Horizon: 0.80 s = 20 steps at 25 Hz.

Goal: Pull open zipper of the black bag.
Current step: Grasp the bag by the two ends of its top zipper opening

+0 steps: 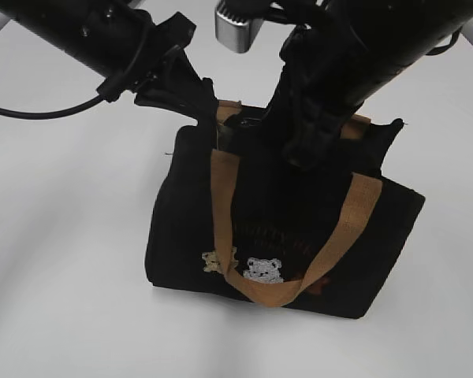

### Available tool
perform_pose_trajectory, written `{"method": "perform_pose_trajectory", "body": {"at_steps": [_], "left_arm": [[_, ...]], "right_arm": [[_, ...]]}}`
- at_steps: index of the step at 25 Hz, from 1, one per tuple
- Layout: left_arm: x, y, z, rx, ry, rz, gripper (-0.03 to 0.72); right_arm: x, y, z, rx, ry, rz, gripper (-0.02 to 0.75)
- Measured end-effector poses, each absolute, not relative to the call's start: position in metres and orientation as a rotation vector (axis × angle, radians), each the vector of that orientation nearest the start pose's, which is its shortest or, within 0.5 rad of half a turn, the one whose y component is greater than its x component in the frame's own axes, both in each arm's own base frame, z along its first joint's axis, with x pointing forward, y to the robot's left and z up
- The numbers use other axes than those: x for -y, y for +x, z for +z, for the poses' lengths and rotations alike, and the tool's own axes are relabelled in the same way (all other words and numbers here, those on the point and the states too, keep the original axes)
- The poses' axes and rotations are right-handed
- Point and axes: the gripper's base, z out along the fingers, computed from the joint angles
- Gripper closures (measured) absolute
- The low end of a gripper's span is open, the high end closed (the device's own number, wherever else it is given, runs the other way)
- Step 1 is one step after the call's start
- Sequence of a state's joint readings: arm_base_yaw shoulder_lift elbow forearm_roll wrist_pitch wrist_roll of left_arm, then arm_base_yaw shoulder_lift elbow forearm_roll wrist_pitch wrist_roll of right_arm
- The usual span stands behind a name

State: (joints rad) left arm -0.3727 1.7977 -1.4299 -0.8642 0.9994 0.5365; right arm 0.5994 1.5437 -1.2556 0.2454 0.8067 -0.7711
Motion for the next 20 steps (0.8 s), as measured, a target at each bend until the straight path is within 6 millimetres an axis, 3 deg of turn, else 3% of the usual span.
{"method": "perform_pose_trajectory", "body": {"at_steps": [12,20], "left_arm": [[0.19,0.335,0.278,-2.547,0.699,-0.974,0.673],[0.18,0.341,0.273,-2.557,0.73,-0.845,0.673]], "right_arm": [[-0.178,0.252,0.311,-2.28,-1.401,0.132,0.727],[-0.129,0.266,0.313,-2.536,-1.094,0.103,0.727]]}}
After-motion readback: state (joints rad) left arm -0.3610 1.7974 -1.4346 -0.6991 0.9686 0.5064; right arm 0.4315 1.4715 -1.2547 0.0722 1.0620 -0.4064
